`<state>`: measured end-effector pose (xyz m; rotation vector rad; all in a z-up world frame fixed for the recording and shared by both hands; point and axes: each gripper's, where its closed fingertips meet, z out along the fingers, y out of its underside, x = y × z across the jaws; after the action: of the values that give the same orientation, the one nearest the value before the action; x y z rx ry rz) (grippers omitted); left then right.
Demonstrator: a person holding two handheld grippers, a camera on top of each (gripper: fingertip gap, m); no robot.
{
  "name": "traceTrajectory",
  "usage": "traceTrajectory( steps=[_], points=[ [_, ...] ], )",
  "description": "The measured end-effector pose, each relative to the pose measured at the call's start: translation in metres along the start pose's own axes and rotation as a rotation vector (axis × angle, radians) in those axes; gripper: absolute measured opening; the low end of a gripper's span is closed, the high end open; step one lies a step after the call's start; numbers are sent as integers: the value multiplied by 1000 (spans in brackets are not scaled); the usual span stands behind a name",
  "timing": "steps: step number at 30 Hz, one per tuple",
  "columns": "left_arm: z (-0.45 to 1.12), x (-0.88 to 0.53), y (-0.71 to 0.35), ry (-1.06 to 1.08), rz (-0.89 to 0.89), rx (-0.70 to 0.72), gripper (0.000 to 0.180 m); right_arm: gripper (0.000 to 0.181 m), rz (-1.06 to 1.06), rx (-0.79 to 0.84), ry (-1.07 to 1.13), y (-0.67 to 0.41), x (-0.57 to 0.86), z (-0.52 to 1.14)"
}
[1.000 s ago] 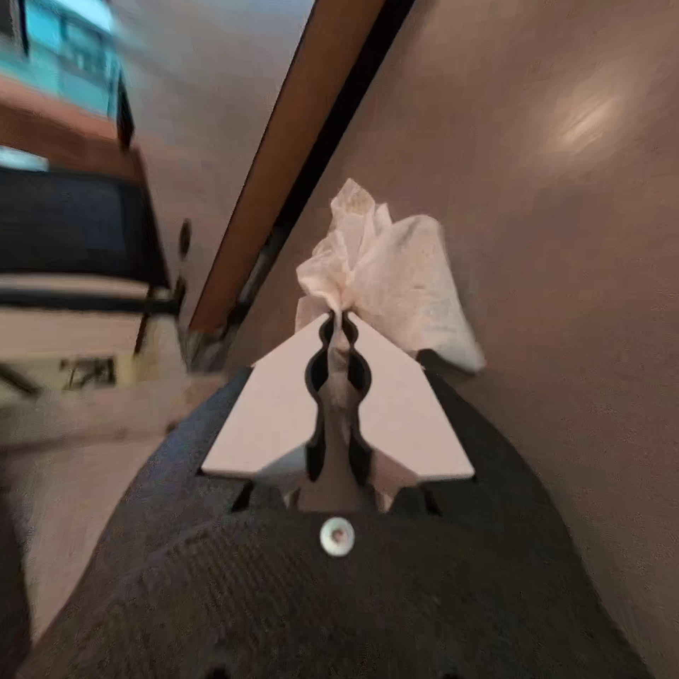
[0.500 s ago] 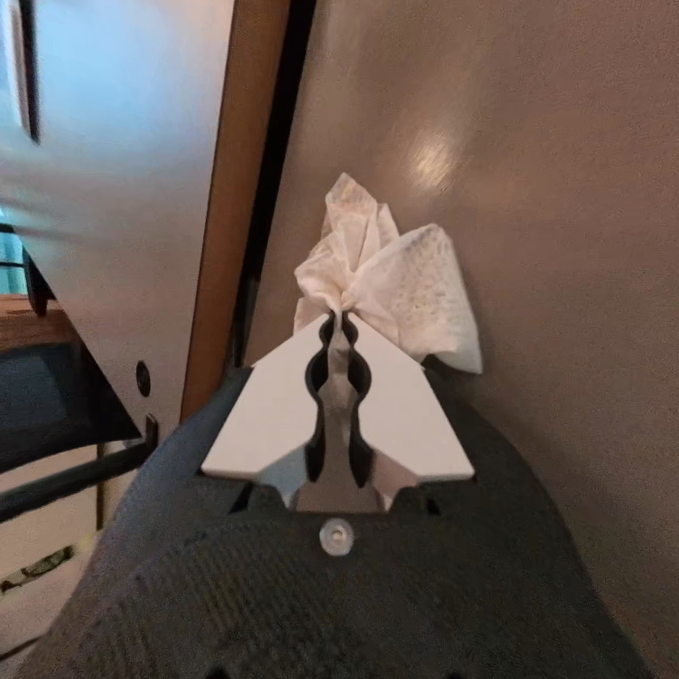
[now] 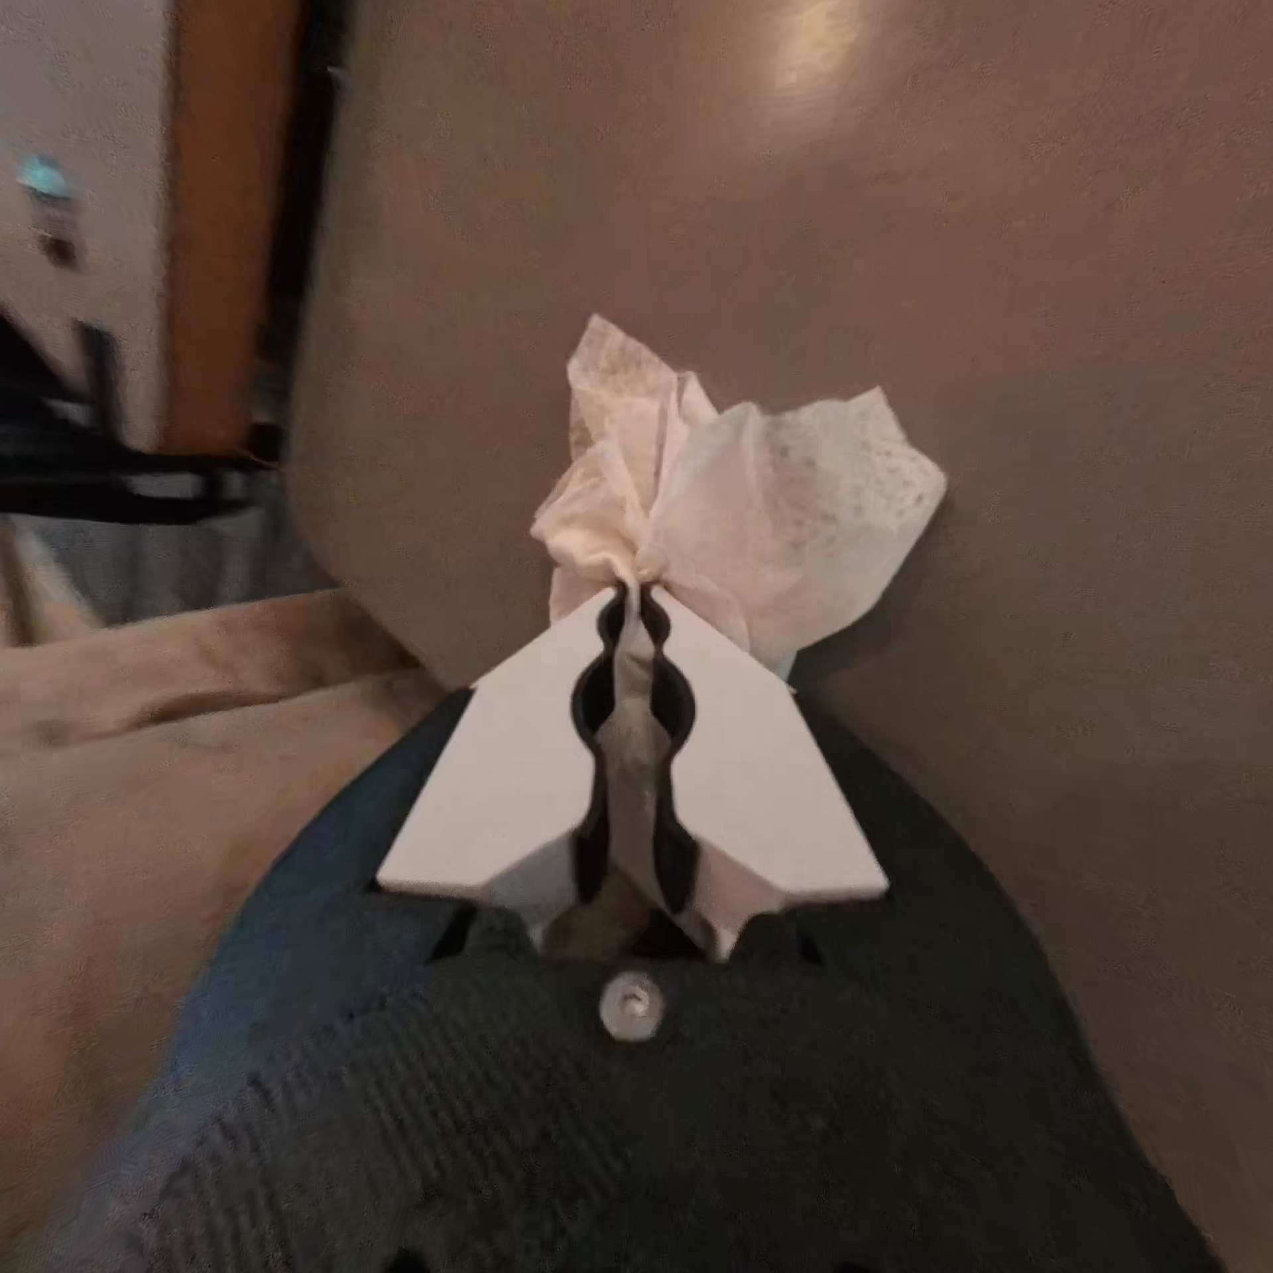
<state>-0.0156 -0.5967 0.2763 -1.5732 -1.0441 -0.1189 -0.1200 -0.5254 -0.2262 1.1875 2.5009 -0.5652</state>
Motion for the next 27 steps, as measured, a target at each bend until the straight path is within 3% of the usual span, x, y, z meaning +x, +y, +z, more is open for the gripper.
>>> traceTrajectory(
  steps=[4,9,14,17,21,27],
  points=[
    [-45,40,-36,81,43,136,60,2,-11,-65,378,4,77,-46],
    [-125,80,-62,110,124,246,59,1,210,357,400,-49,48,-92],
    [-205,72,-31,-52,257,242,57,1,625,755,415,-54,8,-124],
    [-244,64,-12,-70,270,202,55,1,766,924,458,-54,-31,-155],
    [-274,68,-29,-25,277,222,54,1,706,1115,555,-86,-98,-266],
    [-268,163,-47,259,395,290,55,1,429,1654,464,-88,-319,-529]
  ],
)
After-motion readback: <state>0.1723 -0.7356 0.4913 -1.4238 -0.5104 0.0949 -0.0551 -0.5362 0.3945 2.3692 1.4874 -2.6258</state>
